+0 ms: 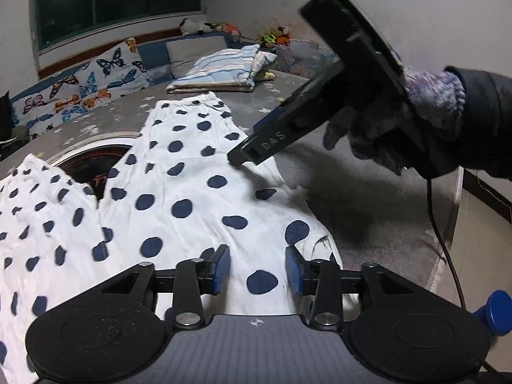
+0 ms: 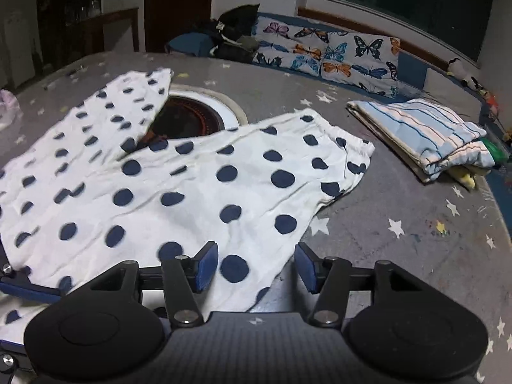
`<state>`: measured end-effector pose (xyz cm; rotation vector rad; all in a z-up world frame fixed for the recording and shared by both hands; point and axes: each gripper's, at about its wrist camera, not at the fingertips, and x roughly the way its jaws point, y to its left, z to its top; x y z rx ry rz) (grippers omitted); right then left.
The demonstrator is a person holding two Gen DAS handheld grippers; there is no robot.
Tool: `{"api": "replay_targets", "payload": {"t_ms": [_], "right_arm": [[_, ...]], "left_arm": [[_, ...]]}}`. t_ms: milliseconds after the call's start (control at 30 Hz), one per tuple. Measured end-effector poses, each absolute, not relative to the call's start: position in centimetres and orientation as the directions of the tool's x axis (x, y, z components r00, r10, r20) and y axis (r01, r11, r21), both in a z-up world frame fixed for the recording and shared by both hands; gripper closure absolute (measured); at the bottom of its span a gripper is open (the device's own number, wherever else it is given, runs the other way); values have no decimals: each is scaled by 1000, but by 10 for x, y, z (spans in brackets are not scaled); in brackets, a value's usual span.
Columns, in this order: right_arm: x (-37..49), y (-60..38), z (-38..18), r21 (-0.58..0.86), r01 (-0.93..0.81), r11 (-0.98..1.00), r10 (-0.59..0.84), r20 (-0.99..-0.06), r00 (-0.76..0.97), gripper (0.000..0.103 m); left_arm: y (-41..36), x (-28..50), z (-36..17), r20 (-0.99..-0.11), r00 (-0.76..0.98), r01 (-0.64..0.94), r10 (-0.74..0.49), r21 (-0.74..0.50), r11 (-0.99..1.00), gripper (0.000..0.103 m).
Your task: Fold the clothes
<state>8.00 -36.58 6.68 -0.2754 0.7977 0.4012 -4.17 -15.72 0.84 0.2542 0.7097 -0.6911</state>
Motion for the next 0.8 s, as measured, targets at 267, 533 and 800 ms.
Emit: {"api": "replay_targets", "payload": {"t_ms": [267, 533, 800], "right_arm": [[50, -362, 68, -74, -506, 860, 297, -733, 612, 46], [36, -373, 60, -75, -481, 873, 274, -741, 613, 44], [36, -387, 62, -49, -430, 901, 260, -735, 627, 43]], "left_arm": [[-141, -60, 15, -664, 544, 651, -513, -51, 757, 57], [-148, -80, 21, -655, 519, 680, -549, -72, 729, 53], [-166, -90, 14, -668, 495, 713, -555, -53, 700, 53]]}}
